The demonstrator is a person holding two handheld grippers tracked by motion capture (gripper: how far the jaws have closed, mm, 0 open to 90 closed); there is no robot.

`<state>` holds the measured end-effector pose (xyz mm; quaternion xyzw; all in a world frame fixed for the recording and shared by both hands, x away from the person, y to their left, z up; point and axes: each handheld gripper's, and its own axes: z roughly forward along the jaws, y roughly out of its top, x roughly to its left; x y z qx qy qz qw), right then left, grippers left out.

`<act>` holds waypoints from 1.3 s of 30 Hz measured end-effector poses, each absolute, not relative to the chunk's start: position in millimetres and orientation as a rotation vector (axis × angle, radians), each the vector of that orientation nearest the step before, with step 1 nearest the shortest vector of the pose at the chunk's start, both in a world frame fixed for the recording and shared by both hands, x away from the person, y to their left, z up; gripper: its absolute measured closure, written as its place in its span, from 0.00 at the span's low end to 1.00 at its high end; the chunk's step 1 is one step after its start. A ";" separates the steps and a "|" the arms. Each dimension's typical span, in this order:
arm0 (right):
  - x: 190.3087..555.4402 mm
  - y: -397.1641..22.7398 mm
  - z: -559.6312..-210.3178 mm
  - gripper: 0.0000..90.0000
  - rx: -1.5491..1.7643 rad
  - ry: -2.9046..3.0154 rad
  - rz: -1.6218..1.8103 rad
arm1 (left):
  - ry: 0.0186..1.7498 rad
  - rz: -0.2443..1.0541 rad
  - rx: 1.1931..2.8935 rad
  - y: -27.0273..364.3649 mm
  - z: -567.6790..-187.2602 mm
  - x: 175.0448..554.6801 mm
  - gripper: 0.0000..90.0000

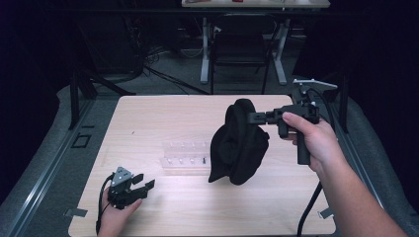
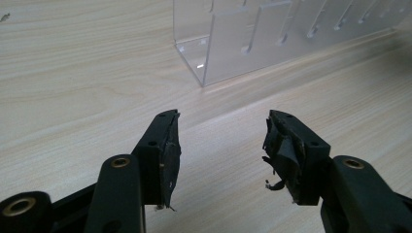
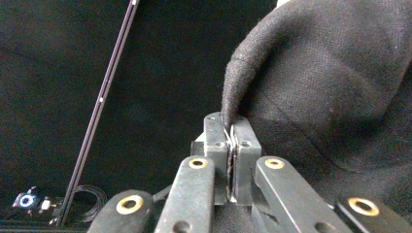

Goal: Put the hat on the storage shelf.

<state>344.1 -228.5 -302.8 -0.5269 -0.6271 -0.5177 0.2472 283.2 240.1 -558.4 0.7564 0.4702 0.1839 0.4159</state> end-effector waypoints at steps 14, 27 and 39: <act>368.9 -213.7 -302.8 0.98 -1.458 -1.706 -1.429 | 1.179 0.457 1.898 240.4 -558.2 283.6 0.52; 395.4 -195.6 -312.0 0.98 -1.487 -1.714 -1.429 | 1.176 0.460 1.891 239.5 -558.6 284.0 0.52; 406.8 -188.6 -314.5 0.98 -1.521 -1.728 -1.420 | 1.171 0.457 1.894 240.7 -557.6 283.7 0.52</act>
